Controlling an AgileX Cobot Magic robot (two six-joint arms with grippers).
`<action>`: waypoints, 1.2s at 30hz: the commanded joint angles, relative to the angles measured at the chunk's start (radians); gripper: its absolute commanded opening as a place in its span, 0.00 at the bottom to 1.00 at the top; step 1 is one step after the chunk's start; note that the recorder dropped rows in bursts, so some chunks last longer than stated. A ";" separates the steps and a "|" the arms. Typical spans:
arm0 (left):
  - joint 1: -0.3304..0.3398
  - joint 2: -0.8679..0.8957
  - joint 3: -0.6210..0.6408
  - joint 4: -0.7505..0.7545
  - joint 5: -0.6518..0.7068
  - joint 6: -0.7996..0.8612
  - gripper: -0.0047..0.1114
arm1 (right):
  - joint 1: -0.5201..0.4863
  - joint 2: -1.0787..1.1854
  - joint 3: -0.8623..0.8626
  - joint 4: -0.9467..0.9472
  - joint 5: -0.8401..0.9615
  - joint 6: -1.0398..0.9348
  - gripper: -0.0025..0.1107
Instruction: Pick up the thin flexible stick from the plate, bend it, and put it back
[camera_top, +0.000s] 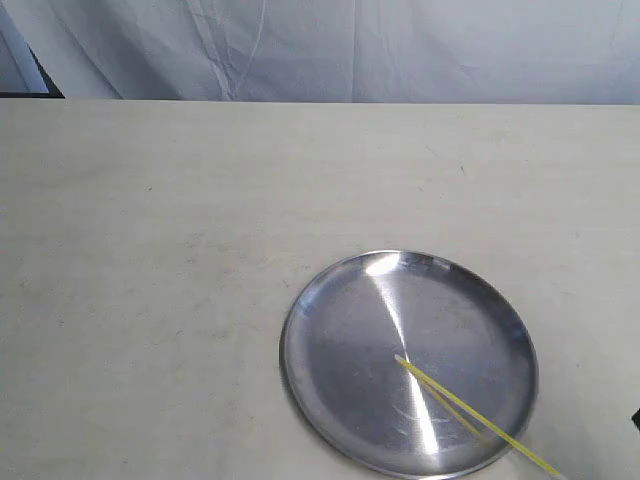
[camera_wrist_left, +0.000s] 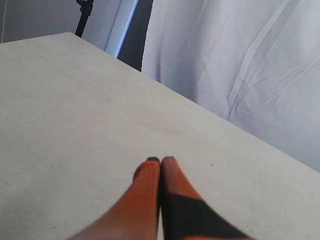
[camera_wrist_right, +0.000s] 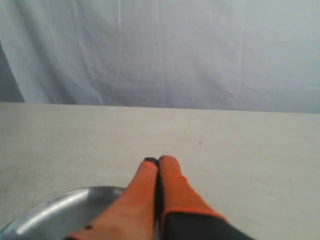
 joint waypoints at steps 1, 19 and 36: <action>0.000 -0.008 0.004 0.009 -0.003 0.003 0.04 | 0.003 -0.004 0.001 0.298 -0.141 0.071 0.02; 0.000 -0.008 0.004 0.009 -0.003 0.003 0.04 | 0.003 0.042 -0.203 0.444 -0.341 0.066 0.02; 0.000 -0.008 0.004 0.009 -0.003 0.003 0.04 | 0.118 1.188 -1.002 -0.952 0.644 0.762 0.01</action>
